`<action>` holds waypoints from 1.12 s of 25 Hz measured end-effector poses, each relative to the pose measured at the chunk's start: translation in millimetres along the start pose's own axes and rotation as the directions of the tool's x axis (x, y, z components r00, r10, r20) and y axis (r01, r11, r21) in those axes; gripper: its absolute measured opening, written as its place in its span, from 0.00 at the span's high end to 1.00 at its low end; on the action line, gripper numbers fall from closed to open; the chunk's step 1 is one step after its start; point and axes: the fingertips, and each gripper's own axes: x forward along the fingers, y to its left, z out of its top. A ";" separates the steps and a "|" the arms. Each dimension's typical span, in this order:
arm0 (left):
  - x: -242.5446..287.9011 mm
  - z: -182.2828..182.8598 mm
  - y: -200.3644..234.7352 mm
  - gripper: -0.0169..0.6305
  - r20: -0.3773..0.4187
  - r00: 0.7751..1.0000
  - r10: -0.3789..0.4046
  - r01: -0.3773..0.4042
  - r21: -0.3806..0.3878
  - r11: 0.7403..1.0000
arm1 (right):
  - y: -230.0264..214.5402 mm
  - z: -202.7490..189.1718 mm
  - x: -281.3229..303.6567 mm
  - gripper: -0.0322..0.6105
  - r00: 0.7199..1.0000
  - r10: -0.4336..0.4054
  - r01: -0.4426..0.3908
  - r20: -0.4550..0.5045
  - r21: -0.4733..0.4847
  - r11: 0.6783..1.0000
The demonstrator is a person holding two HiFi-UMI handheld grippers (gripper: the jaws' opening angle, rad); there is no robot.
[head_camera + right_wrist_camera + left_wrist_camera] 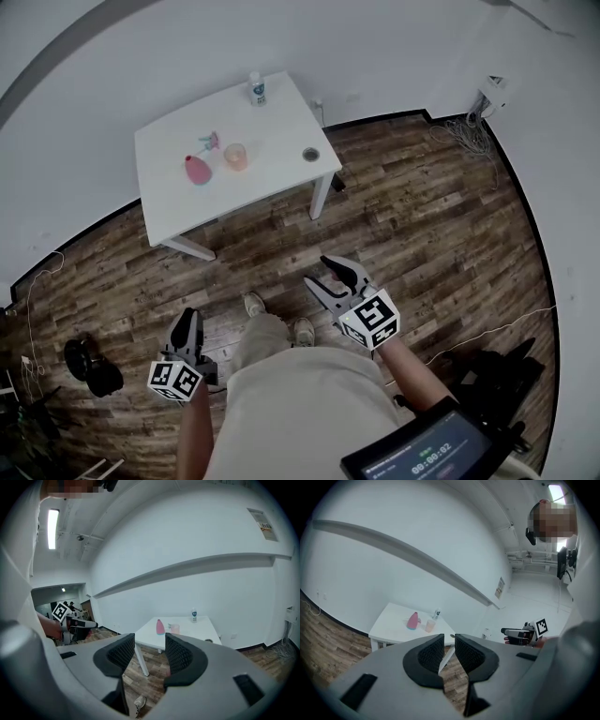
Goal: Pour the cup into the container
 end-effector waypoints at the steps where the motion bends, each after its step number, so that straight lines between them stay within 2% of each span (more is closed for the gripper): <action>1: 4.6 4.4 4.2 0.87 -0.002 1.000 -0.008 0.008 0.003 1.000 | -1.5 1.9 4.4 0.66 1.000 -0.009 0.009 0.000 0.003 1.000; 12: 55.8 63.5 71.4 0.87 -0.022 0.996 -0.086 0.087 0.028 0.996 | -9.4 42.6 82.7 0.66 0.998 -0.069 0.069 -0.015 -0.019 0.997; 28: 80.8 85.8 160.2 0.87 -0.029 0.988 -0.150 0.150 0.007 0.989 | -6.1 54.0 182.9 0.66 0.992 -0.114 0.112 -0.050 -0.043 0.993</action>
